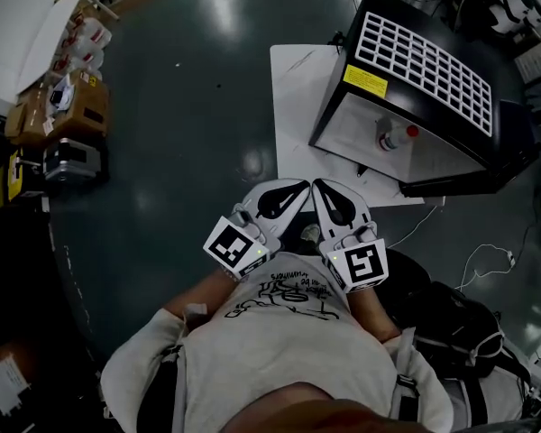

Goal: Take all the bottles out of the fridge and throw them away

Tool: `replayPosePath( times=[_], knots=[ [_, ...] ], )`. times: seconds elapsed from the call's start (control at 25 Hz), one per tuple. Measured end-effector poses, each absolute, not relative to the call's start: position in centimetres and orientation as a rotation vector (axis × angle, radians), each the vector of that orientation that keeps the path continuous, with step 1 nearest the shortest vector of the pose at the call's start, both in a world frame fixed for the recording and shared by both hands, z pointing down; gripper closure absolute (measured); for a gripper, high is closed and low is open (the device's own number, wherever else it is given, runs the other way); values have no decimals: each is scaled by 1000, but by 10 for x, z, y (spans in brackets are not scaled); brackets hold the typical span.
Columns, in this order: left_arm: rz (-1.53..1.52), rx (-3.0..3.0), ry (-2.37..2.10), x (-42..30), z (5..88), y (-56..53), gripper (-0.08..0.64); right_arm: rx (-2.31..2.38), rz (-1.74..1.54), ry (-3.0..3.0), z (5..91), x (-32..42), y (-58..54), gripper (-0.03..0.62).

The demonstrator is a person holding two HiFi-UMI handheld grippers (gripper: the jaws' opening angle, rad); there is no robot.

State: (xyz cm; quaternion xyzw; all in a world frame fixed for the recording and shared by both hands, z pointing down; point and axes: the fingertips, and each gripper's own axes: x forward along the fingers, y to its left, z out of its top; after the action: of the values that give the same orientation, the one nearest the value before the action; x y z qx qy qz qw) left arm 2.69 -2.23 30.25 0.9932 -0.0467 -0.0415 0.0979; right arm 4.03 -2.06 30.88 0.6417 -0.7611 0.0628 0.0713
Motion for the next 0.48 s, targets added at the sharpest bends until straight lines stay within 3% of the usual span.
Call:
replayPosePath(
  times=[0.48],
  knots=[
    [-94, 2951, -30, 91, 300, 3, 554, 2042, 185, -2218, 306, 105, 8, 581]
  ],
)
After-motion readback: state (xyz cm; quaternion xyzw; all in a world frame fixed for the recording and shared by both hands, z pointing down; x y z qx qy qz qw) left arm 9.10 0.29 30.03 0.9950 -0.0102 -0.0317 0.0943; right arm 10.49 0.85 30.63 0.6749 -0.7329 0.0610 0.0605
